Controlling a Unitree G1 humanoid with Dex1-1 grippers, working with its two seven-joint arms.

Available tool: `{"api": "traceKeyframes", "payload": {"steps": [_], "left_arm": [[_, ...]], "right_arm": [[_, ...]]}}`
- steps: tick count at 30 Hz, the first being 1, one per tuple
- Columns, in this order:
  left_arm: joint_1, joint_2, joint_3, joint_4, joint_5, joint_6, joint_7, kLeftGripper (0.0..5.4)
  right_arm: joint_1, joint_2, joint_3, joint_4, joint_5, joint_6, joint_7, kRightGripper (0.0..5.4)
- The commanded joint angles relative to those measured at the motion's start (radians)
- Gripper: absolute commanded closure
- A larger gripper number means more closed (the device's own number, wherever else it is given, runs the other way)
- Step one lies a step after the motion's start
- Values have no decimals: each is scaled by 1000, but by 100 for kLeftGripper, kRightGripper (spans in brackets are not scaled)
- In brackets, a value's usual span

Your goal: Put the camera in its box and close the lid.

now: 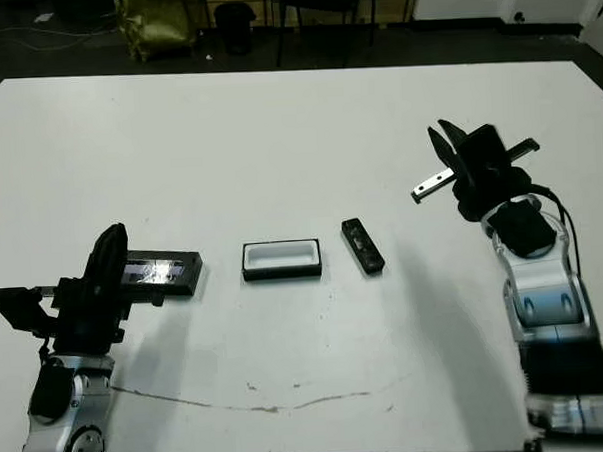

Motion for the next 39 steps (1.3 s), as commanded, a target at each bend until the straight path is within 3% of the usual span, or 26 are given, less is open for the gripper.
{"api": "traceKeyframes", "payload": {"steps": [1,5,8,20,25,34,39], "left_arm": [[15,2,2,3,1,22,6,540],[14,4,1,-1,1,27,4,540],[1,7,2,24,16,-5,-7,540],[10,3,1,2,-2,28,2,540],[6,0,-2,24,3,-2,-10,540],[8,5,-2,12,0,19,-9,540],[5,1,-5,33,16,-8,-12,540]], "right_arm": [[118,94,-33,-179,108,144,-67,539],[283,206,-5,-330,198,203,-125,539],[369,264,18,-356,209,145,-138,539],[518,330,115,-335,75,10,-222,539],[529,338,125,-285,61,-59,-212,539],[495,270,134,-376,65,133,-194,539],[464,211,138,-406,57,229,-165,463]]}}
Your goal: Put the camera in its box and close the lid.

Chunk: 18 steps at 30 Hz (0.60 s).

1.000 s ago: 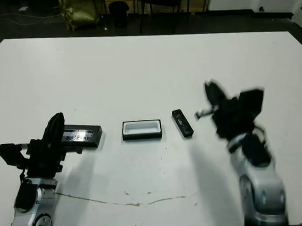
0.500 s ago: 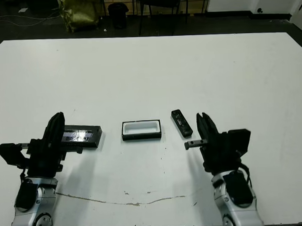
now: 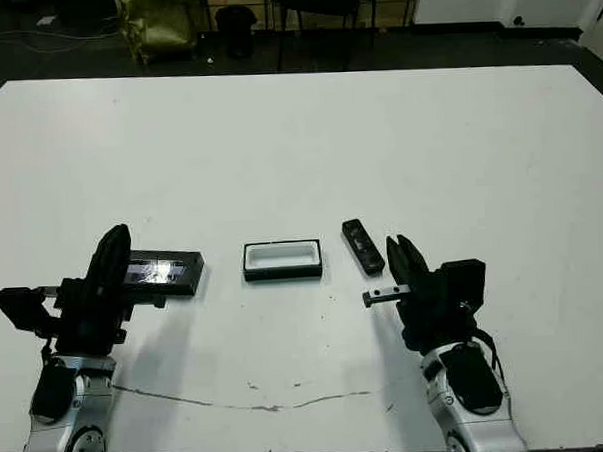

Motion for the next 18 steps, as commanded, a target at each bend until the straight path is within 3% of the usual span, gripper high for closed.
{"api": "traceKeyframes", "payload": {"steps": [1,7,18], "left_arm": [[6,0,-1,31,19,-15,0,540],[4,0,1,40,14,-22,-1,540],[5,3,-1,42,14,-24,-3,540]], "right_arm": [[-21,-44,5,-13,-9,68,18,440],[-60,-78,-8,-12,31,147,63,305],[-79,-59,6,22,12,168,39,60]]}}
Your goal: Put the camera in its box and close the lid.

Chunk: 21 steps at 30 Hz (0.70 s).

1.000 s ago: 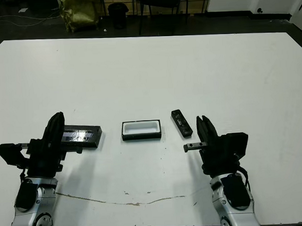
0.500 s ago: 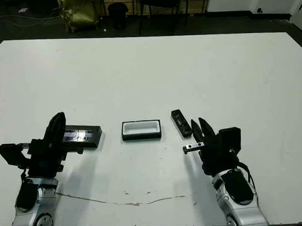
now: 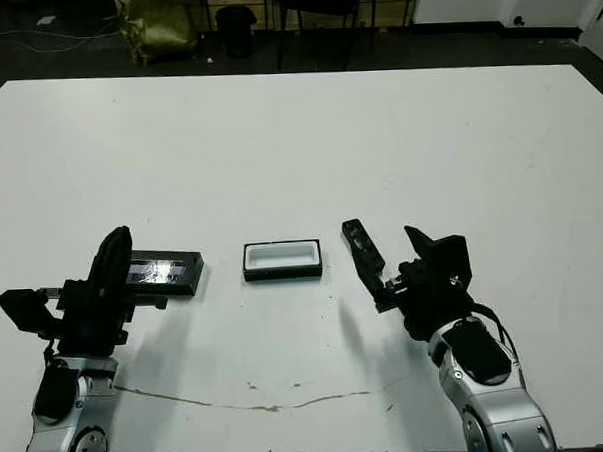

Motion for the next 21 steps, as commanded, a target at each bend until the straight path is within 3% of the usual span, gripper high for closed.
{"api": "traceKeyframes", "payload": {"steps": [1,3,21], "left_arm": [[7,2,1,16,4,3,-2,540],[10,0,-1,2,-2,22,5,540],[17,4,-4,-9,8,31,12,540]], "right_arm": [[3,9,8,21,-8,25,-20,38],[-3,16,13,26,-14,29,-31,1],[-43,27,54,72,-79,85,-78,1]]}}
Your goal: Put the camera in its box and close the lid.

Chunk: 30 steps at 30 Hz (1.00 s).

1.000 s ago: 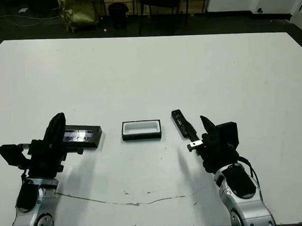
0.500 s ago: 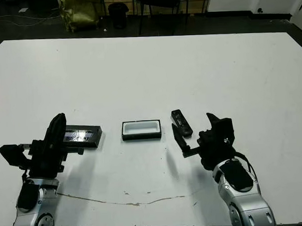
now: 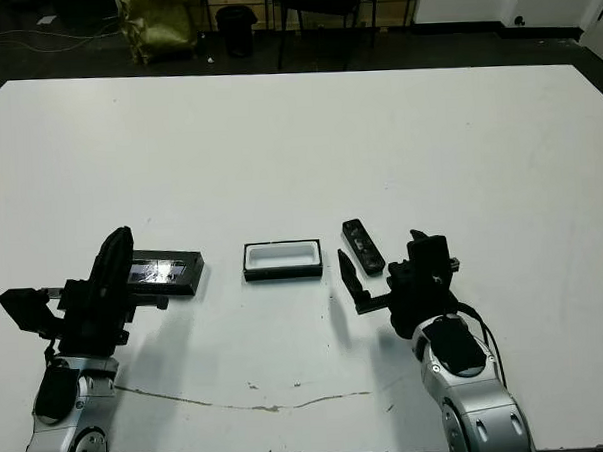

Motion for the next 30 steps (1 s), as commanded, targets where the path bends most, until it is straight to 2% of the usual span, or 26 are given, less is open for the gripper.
{"api": "traceKeyframes", "payload": {"steps": [1,7,13,17,21,27,30], "left_arm": [[11,4,3,16,10,4,1,540],[20,-2,-3,-9,8,38,23,540],[7,0,-2,43,16,-31,-7,540],[8,2,-2,36,11,-24,-7,540],[5,0,-4,47,21,-37,-6,540],[11,-3,-7,29,10,-9,3,540],[13,1,-6,27,4,-2,-1,540]], "right_arm": [[-5,-10,-1,26,-13,37,-4,1],[-27,-39,8,53,-37,34,18,1],[-55,-57,7,49,-40,95,27,1],[-72,-69,14,70,-52,91,32,1],[-102,-72,21,99,-59,114,38,23],[-160,-101,43,158,-71,145,85,94],[-176,-107,56,178,-82,157,93,62]]}}
